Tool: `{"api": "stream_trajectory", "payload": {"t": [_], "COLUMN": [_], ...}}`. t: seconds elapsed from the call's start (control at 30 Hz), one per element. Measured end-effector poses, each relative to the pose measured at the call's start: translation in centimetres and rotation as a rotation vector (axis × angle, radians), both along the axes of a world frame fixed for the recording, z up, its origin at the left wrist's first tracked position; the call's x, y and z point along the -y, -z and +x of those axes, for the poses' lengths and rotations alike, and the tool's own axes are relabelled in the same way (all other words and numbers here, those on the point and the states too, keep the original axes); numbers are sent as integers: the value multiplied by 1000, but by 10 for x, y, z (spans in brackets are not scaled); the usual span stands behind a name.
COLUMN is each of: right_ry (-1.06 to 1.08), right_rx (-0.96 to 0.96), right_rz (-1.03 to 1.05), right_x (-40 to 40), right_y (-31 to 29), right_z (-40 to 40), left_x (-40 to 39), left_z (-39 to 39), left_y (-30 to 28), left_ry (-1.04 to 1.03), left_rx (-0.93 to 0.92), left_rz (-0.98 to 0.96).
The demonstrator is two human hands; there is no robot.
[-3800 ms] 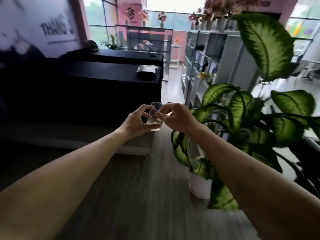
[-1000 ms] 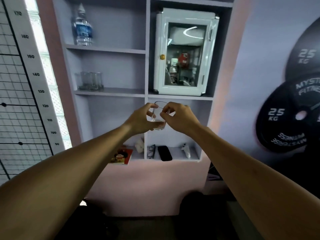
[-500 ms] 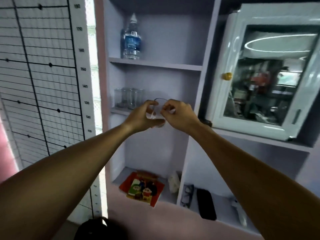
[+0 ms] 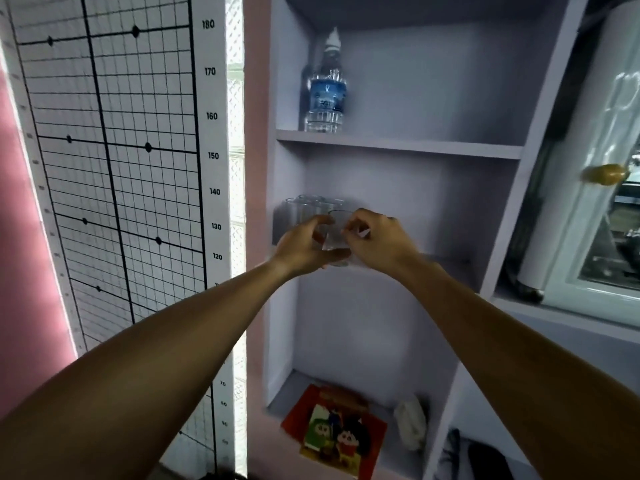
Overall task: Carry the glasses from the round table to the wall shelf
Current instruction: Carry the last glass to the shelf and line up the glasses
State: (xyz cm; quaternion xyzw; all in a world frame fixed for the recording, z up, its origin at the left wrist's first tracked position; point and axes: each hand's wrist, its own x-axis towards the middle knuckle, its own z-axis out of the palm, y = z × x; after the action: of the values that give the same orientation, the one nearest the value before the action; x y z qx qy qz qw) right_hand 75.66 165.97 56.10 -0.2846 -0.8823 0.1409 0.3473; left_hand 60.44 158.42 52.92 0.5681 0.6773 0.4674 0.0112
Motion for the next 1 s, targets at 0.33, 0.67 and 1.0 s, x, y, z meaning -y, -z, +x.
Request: {"api": "stream_trajectory", "payload": {"t": [0.33,0.67,1.0], "right_ry": [49,61,65], "right_rx": [-109,-163,-176], "right_rz": [-5,-102,-118], "right_x": [-25,-64,-95], "right_y": [10,12,13], "right_z": [-17,-18,-23], "left_x": [-28,-59,-77], "left_z": [-7,8,8], "left_y": [3,7,7], "left_ry": [-99,-185,-230], "left_rx": [-101,-288,-420], "left_rz": [65,37,27]}}
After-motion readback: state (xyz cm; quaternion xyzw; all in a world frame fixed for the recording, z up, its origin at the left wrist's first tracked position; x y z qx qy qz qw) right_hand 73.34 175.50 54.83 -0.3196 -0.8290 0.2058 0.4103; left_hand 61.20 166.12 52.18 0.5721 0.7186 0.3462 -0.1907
